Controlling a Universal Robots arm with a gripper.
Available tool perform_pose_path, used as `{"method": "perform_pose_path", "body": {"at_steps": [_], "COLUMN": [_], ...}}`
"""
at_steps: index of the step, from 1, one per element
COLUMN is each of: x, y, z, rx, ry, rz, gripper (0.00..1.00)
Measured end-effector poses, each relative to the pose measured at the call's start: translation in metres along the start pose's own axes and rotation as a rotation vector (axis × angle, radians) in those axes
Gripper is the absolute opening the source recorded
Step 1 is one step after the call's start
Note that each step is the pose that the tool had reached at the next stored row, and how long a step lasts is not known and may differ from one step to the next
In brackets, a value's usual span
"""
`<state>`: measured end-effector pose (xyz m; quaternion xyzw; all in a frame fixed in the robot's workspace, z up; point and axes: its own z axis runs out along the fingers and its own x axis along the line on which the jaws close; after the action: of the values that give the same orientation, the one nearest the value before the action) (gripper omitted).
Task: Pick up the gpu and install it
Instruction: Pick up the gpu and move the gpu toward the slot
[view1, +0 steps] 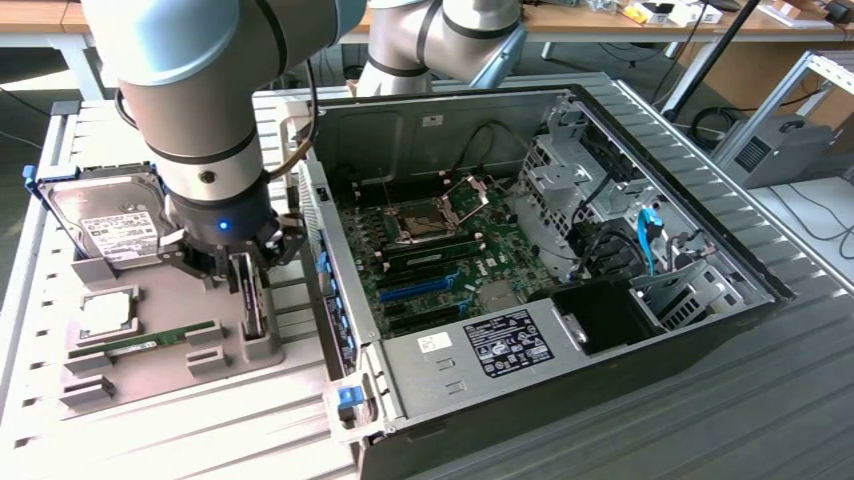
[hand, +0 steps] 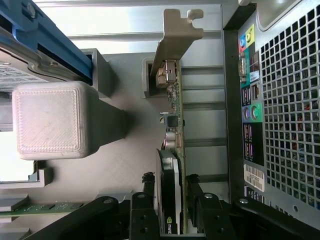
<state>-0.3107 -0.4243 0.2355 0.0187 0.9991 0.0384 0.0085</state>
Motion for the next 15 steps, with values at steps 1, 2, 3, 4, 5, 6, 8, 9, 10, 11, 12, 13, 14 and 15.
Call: {"method": "perform_pose_path", "body": {"at_steps": [1, 2, 3, 4, 5, 6, 8, 9, 10, 11, 12, 13, 14, 15], "x": [0.0, 0.0, 0.0, -0.0001, 0.0, 0.0, 0.0, -0.0001, 0.0, -0.0001, -0.0001, -0.0001, -0.0001, -0.0001], "y": [0.0, 0.0001, 0.0001, 0.0001, 0.0001, 0.0001, 0.0001, 0.0001, 0.0002, 0.0003, 0.0003, 0.0002, 0.0002, 0.0002], "z": [-0.0005, -0.0011, -0.0012, -0.0012, -0.0013, -0.0013, -0.0013, -0.0015, -0.0025, -0.0029, -0.003, -0.003, -0.003, -0.0031], "rx": [0.0, 0.0, -0.0002, -0.0002, -0.0002, -0.0001, -0.0001, -0.0002, 0.0001, -0.0001, -0.0002, -0.0002, -0.0002, -0.0002], "ry": [0.0, 0.0001, -0.0002, -0.0002, -0.0002, -0.0001, -0.0001, -0.0002, 0.0002, -0.0002, -0.0001, -0.0001, -0.0001, 0.0], "rz": [0.0, 0.0, 0.0, 0.0, 0.0, 0.0, 0.0, 0.0, 0.0, 0.0, 0.0, 0.0, 0.0, 0.0], "gripper": [0.38, 0.38, 0.38, 0.38, 0.38, 0.38, 0.38, 0.38, 0.38, 0.38, 0.38, 0.38, 0.38, 0.3]}}
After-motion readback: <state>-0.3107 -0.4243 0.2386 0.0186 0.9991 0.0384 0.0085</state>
